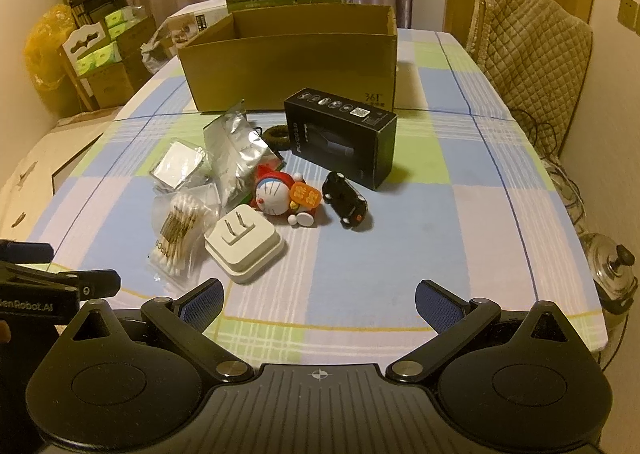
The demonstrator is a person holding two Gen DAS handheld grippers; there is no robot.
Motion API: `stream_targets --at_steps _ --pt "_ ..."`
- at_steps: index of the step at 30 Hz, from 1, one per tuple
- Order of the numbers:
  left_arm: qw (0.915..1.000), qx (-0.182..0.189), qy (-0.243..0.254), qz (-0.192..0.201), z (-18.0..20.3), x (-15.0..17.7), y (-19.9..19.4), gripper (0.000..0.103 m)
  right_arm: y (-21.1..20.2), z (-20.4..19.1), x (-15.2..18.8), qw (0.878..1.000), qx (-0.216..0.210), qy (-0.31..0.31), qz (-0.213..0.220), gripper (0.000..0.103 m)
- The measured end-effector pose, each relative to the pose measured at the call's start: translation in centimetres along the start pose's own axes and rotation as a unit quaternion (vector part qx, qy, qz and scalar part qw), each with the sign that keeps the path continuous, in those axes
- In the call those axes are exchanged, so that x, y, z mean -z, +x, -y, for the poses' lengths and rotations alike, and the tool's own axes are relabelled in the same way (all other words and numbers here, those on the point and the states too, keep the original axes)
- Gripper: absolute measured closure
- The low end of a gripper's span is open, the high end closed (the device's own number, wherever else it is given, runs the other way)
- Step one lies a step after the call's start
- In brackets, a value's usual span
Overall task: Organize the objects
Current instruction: 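Move both tools toward the cotton swab bag and white plug adapter, then grasp the cotton swab bag with the left tool while the right tool grasps the white plug adapter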
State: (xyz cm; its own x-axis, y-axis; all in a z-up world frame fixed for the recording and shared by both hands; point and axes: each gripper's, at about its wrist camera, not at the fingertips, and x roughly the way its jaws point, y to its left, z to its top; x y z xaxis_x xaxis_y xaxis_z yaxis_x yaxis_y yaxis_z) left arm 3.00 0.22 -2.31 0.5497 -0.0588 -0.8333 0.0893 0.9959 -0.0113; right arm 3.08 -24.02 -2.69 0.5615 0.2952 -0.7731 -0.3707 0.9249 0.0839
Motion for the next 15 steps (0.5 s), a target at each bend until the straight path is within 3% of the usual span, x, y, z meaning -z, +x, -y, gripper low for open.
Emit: stream_targets --at_steps 7,11,15 --pt "0.999 0.02 0.039 -0.009 -0.4 -1.1 2.3 0.002 1.6 0.0 -0.6 1.0 -0.022 -0.02 -0.005 0.003" --pt "0.9974 0.025 0.065 -0.022 0.0 -1.6 3.6 0.01 3.0 -0.2 -0.8 0.999 -0.036 -0.031 -0.019 0.004" --pt "0.996 0.034 0.077 -0.032 0.4 -1.9 4.8 0.013 4.2 -0.3 -1.0 0.998 -0.045 -0.037 -0.033 0.012"
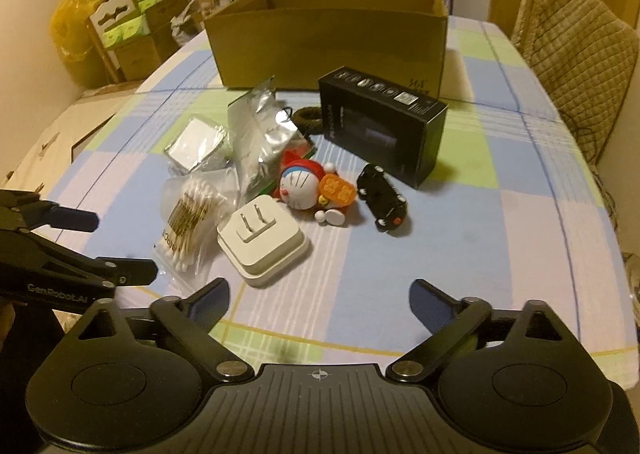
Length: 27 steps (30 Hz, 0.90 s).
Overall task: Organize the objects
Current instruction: 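Grasp the cotton swab bag with the left tool while the right tool grasps the white plug adapter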
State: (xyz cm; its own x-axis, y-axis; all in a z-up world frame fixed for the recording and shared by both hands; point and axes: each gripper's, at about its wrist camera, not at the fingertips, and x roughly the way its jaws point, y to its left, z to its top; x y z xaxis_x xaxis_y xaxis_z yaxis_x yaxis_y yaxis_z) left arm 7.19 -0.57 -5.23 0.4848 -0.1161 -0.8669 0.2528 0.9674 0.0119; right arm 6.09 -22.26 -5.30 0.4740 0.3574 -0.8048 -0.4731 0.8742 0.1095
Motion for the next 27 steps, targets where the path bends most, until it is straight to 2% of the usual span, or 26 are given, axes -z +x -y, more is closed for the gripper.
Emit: stream_targets --at_steps 10,15,19,24,27 --pt "0.9996 0.012 0.024 -0.012 0.5 -0.8 1.8 0.018 1.8 0.6 -0.4 1.0 -0.002 -0.003 -0.015 0.015" --pt "0.999 0.023 0.033 -0.017 0.8 -1.0 2.5 0.034 2.3 0.9 -0.4 1.0 -0.001 -0.005 -0.02 0.015" --pt "0.9983 0.03 0.048 -0.014 1.1 -1.0 2.9 0.037 2.8 1.1 -0.2 1.0 -0.002 -0.009 -0.024 0.015" --pt "0.9974 0.044 0.057 -0.012 0.9 -1.2 3.6 0.057 3.1 0.8 -0.3 0.999 -0.009 -0.034 -0.026 0.015" --pt "0.9965 0.054 0.063 -0.014 0.7 -1.2 4.0 0.063 3.6 0.5 -0.4 0.998 -0.016 -0.054 -0.026 0.015"
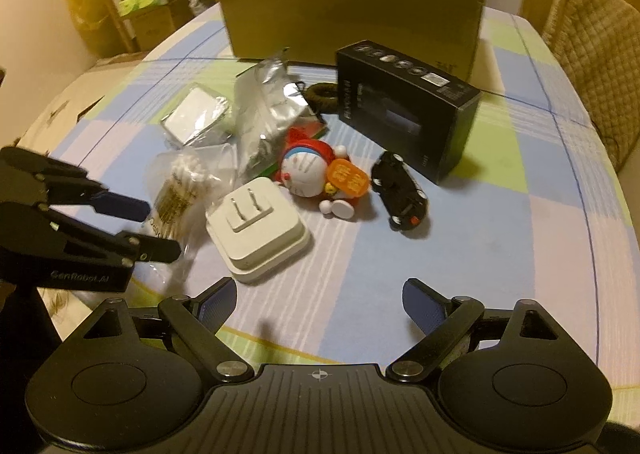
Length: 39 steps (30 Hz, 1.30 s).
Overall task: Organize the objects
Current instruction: 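Grasp the cotton swab bag with the left tool while the right tool grasps the white plug adapter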
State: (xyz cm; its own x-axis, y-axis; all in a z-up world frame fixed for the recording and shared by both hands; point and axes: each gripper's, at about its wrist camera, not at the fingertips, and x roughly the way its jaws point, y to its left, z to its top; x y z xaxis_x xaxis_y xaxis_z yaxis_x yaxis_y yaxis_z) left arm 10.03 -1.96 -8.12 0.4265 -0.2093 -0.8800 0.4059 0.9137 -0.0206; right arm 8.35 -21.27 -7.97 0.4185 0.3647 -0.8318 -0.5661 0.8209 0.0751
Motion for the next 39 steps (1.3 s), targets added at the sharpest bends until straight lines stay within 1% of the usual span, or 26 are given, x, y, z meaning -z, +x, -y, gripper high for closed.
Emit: stream_targets --at_steps 4,8,11,14,16,18,20,22,23,26,29,32,33,36,39 --pt "0.9998 0.017 0.006 0.0 -0.6 -0.1 0.2 0.068 0.8 -0.6 -0.2 0.999 -0.013 -0.034 -0.001 0.015" --pt "0.9998 0.012 0.013 -0.009 -1.3 -0.2 0.2 0.069 1.4 -1.4 -0.5 0.997 -0.038 -0.071 0.0 0.016" --pt "0.9997 0.011 0.016 -0.014 -1.9 -0.2 0.0 0.069 2.2 -2.2 -0.9 0.993 -0.052 -0.107 0.001 0.019" --pt "0.9996 0.017 0.019 -0.014 -2.2 -0.2 -0.2 0.068 3.4 -2.5 -1.3 0.989 -0.065 -0.135 -0.003 0.024" --pt "0.9994 0.021 0.025 -0.009 -2.2 -0.1 -0.4 0.064 4.2 -2.7 -1.4 0.986 -0.07 -0.148 -0.004 0.027" --pt "0.999 0.027 0.035 -0.004 -2.1 0.0 -0.5 0.05 5.0 -2.7 -1.5 0.984 -0.071 -0.161 -0.007 0.03" --pt "0.9982 0.036 0.047 0.002 -1.9 0.1 -0.5 0.043 5.7 -2.8 -1.6 0.981 -0.075 -0.176 -0.01 0.033" --pt "0.9979 0.038 0.052 0.003 -1.8 0.2 -0.3 0.043 5.9 -2.6 -1.7 0.981 -0.081 -0.178 -0.006 0.038" --pt "0.9979 0.039 0.052 0.005 -1.8 0.2 -0.2 0.043 6.0 -2.5 -1.7 0.981 -0.083 -0.175 -0.007 0.039" --pt "0.998 0.042 0.048 0.005 -1.9 0.1 0.2 0.043 5.7 -2.0 -1.6 0.984 -0.067 -0.167 -0.012 0.039" --pt "0.998 0.04 0.049 -0.002 -1.7 0.1 0.6 0.045 5.5 -1.1 -1.5 0.989 -0.047 -0.139 -0.024 0.039" --pt "0.9979 0.034 0.053 -0.018 -1.3 0.1 1.1 0.06 5.3 -0.8 -1.4 0.99 -0.039 -0.133 -0.027 0.039" --pt "0.9978 0.031 0.056 -0.018 -1.1 0.2 1.0 0.064 5.3 -0.9 -1.4 0.99 -0.037 -0.133 -0.025 0.039" --pt "0.998 0.035 0.049 -0.018 -1.1 0.2 0.9 0.066 5.4 -1.2 -1.4 0.991 -0.035 -0.131 -0.019 0.039" --pt "0.9985 0.036 0.04 -0.011 -1.2 0.1 1.0 0.065 5.3 -1.1 -1.4 0.991 -0.039 -0.124 -0.014 0.039"
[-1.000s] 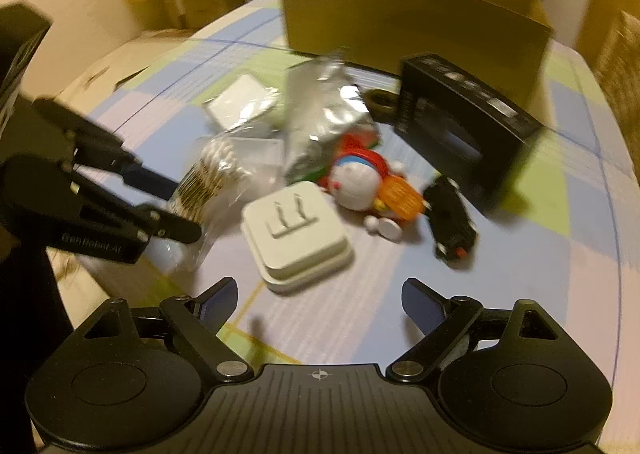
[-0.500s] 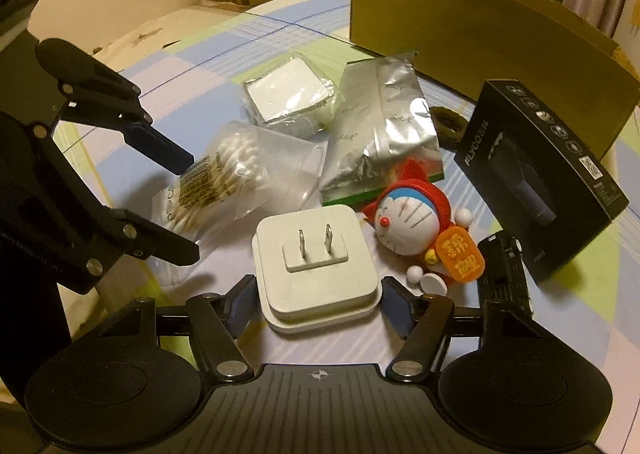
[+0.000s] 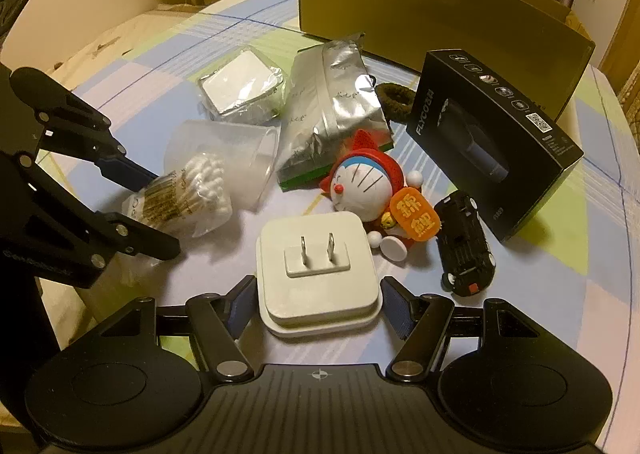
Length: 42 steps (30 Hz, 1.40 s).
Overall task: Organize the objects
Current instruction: 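Grasp the cotton swab bag with the left tool while the right tool grasps the white plug adapter, then carry both items into the cardboard box and open both tools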
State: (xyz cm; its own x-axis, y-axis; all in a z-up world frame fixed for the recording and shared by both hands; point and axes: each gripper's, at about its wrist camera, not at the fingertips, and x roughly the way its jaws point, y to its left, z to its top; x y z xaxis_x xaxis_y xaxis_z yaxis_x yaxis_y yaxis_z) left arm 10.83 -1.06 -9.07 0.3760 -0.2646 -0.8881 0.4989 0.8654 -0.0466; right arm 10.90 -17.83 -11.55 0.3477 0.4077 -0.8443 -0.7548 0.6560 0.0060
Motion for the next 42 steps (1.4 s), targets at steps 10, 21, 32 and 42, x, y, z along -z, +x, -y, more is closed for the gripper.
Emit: stream_targets --at_steps 10,21,32,42 --pt "0.9999 -0.003 0.014 -0.002 0.3 -0.2 -0.4 0.08 -0.1 -0.5 0.2 1.0 -0.004 -0.007 0.01 0.041" --pt "0.9999 0.0 0.006 0.012 0.7 -1.7 -3.3 0.08 -3.4 -0.1 0.2 0.999 0.013 0.033 0.033 0.041" --pt "0.998 -0.023 -0.031 0.049 -1.7 -9.8 -8.3 0.08 -9.1 4.0 -7.0 0.993 0.036 0.076 0.084 0.041" --pt "0.9932 -0.058 -0.023 0.099 -6.3 -22.0 -9.2 0.08 -9.1 11.7 -19.0 0.989 0.059 0.076 0.115 0.041"
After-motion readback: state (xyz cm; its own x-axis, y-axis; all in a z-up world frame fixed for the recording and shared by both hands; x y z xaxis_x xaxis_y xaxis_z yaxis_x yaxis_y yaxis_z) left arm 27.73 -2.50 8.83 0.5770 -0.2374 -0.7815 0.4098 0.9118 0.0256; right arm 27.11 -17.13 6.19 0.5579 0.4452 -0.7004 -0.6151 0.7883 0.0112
